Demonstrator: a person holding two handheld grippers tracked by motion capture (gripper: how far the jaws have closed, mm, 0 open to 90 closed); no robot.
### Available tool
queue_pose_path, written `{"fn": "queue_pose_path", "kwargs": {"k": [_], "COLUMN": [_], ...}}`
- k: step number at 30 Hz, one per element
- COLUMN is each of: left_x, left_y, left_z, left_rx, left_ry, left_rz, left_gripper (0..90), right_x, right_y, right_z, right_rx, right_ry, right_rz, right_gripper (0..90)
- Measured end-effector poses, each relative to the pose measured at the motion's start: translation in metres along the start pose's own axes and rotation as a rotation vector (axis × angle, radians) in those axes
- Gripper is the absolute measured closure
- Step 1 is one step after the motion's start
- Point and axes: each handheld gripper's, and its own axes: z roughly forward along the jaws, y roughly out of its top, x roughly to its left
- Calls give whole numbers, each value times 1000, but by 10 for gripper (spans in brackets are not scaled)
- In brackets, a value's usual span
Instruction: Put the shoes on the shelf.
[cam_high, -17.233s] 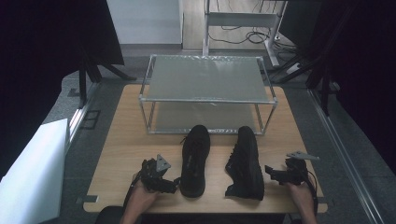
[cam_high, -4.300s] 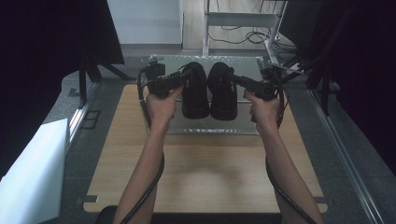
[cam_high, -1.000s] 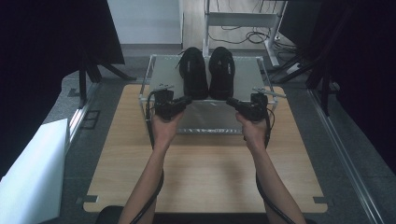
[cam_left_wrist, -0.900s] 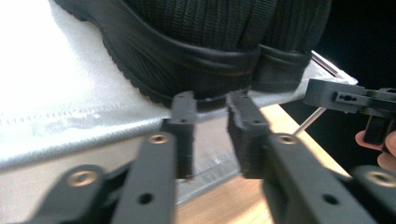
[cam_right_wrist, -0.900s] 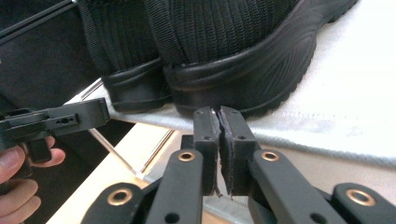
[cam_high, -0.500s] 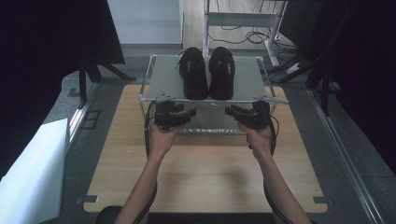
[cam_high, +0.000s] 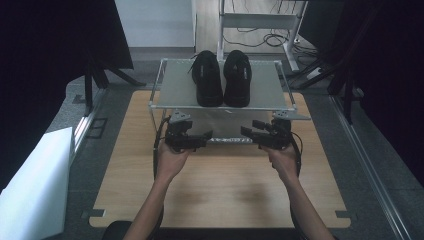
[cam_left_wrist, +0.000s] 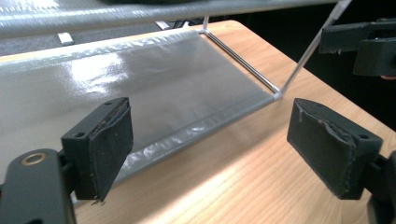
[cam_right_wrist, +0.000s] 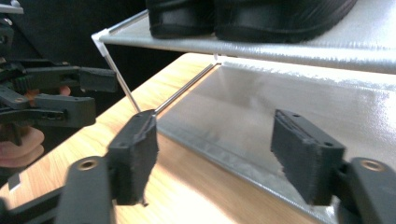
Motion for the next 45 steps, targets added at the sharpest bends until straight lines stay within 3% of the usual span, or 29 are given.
{"fn": "queue_pose_path", "kwargs": {"k": [5, 11, 16, 24, 28, 36, 39, 45], "left_x": [-4, -10, -14, -15, -15, -22, -22, -19], "left_y": [-10, -25, -40, -66, -82, -114, -125, -143], "left_z": [-5, -15, -22, -25, -27, -25, -21, -15], "left_rx": [1, 8, 34, 49, 39, 62, 93, 146], "left_ry": [18, 25, 42, 22, -4, 5, 21, 34], "left_rz": [22, 81, 129, 121, 116, 146, 164, 159], "left_gripper": [117, 68, 29, 0, 0, 0, 0, 0], "right_x": [0, 2, 8, 9, 4, 4, 5, 2], "right_y": [-10, -21, -37, -62, -79, -103, -112, -130], "right_z": [-8, -19, -27, -36, -41, -44, -43, -40], "right_rx": [14, 38, 95, 160, 186, 200, 209, 270], "right_ry": [-12, -25, -37, -50, -61, -56, -60, -85], "right_rz": [-37, -78, -142, -189, -171, -130, -136, -174], "right_gripper": [221, 146, 124, 41, 0, 0, 0, 0]}}
